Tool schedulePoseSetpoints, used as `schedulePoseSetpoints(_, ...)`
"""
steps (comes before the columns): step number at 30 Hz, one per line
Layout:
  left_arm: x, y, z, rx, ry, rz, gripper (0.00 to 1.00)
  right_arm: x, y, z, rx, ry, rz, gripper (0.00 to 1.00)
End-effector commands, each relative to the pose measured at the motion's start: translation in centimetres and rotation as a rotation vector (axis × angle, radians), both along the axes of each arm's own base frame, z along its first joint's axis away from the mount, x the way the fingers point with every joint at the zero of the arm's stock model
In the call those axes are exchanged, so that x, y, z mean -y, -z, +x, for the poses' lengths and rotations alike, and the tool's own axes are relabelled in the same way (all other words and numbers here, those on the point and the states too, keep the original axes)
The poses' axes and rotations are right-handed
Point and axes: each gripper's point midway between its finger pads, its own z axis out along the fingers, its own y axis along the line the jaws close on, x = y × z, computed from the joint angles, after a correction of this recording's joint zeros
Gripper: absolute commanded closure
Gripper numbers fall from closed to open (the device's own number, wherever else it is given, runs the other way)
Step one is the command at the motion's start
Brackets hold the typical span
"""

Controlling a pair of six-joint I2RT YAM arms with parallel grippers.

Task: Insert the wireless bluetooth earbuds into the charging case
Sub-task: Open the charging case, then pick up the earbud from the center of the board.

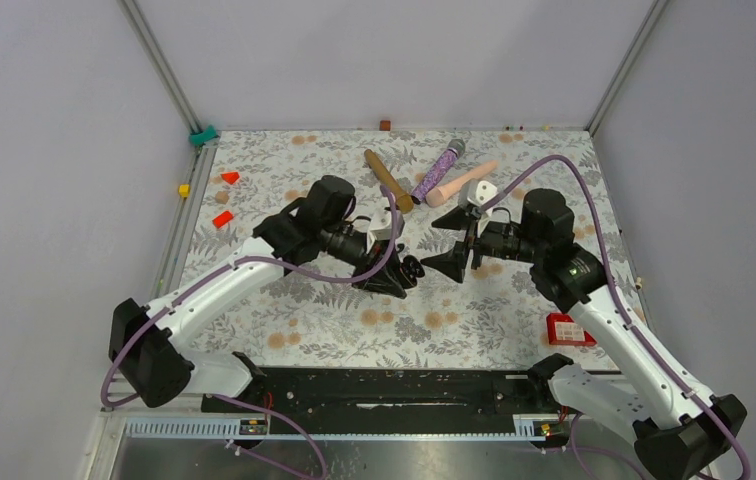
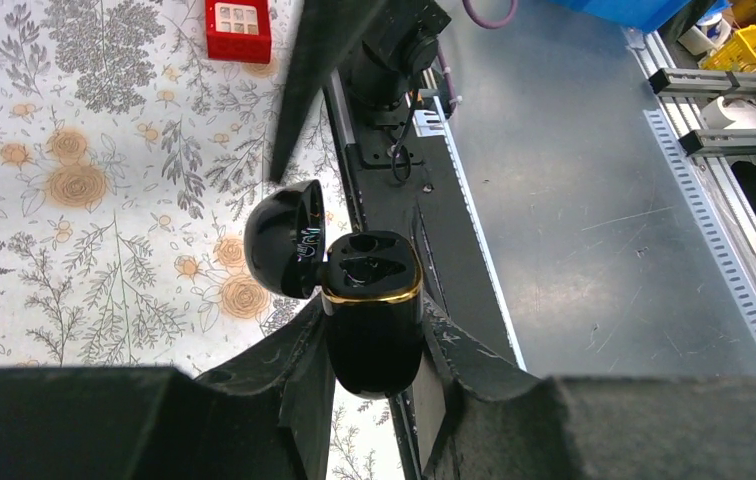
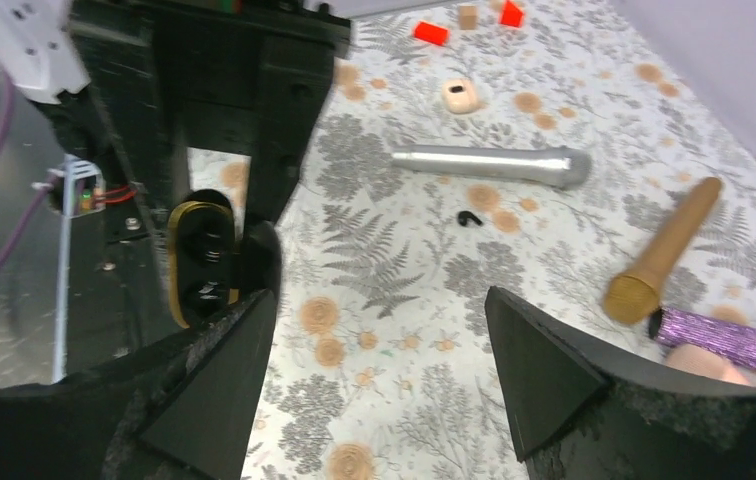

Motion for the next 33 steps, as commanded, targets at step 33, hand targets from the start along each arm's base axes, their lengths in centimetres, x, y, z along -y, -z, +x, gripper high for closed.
schedulePoseSetpoints(33,-12.0,-3.1,4.3,0.282,-0.209,-0.145,1.0,-1.8,18.4,15.2,-0.807,0.463,-0.566,0.39)
